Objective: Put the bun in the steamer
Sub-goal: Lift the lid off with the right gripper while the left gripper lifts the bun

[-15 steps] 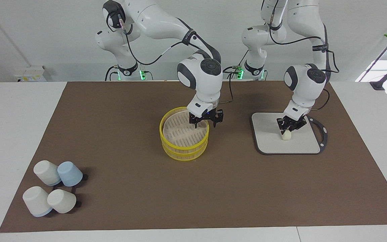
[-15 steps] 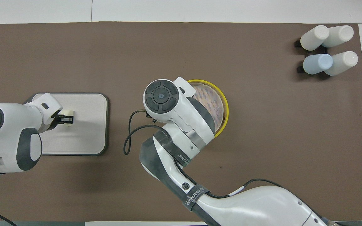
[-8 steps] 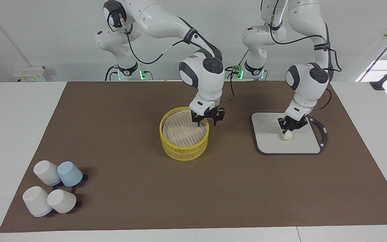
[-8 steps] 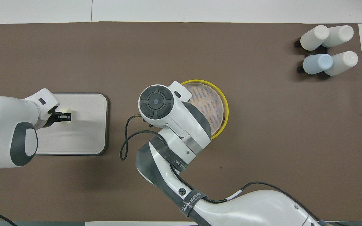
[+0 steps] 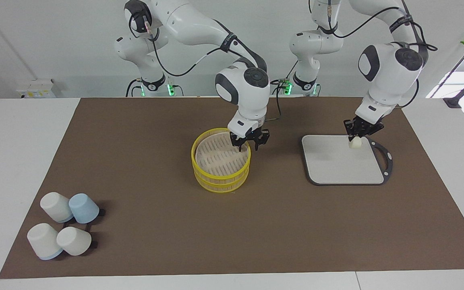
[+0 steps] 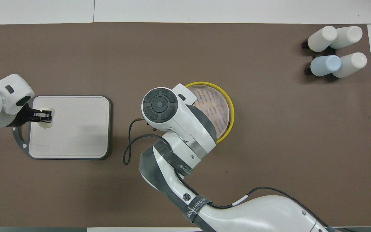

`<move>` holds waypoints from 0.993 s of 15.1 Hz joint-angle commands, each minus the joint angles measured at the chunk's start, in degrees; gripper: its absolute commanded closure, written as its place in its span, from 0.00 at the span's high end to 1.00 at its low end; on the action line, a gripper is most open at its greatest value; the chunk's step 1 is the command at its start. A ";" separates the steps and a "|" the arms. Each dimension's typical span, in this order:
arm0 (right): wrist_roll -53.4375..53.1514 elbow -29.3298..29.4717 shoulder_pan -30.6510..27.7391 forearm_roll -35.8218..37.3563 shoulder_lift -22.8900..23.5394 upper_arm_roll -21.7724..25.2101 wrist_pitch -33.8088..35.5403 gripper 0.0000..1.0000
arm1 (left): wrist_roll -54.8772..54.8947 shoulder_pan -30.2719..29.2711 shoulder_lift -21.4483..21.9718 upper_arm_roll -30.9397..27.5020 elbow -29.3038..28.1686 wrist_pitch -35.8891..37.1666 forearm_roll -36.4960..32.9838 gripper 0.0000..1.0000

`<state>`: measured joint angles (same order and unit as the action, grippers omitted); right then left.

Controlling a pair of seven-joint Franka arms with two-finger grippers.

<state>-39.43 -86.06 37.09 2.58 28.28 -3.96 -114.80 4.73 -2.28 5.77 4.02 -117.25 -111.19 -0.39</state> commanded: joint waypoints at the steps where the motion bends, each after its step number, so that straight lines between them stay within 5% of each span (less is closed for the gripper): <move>1: 0.94 -2.18 -0.61 -1.08 -1.74 -0.17 -1.22 0.49 | -0.86 0.52 1.43 -0.42 4.12 7.11 0.04 0.22; 2: 0.94 -2.18 -0.61 -1.08 -1.74 -0.17 -1.22 0.38 | -0.86 0.61 1.52 -0.42 4.74 8.00 0.13 0.22; 3: 0.94 -2.18 -0.61 -1.08 -1.74 -0.17 -1.13 0.13 | -0.86 0.61 1.61 -0.42 4.75 8.10 0.13 0.22; 4: 0.94 -2.18 -0.61 -1.17 -1.74 -0.17 -1.13 0.00 | -0.86 0.61 1.79 -0.42 4.75 8.10 0.13 0.22; 12: 1.38 -0.60 -0.96 -0.82 -2.17 0.00 1.41 0.00 | -1.12 0.70 1.88 -0.33 4.66 8.01 0.13 0.23; 15: 1.64 1.51 -1.75 -1.17 -5.59 0.00 5.63 0.00 | -1.04 0.61 1.88 -0.33 4.57 8.01 0.13 0.23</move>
<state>-38.51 -84.82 36.46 2.54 26.81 -3.67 -112.97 4.56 -2.26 7.70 4.02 -113.15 -104.41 -0.37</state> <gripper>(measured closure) 0.907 0.771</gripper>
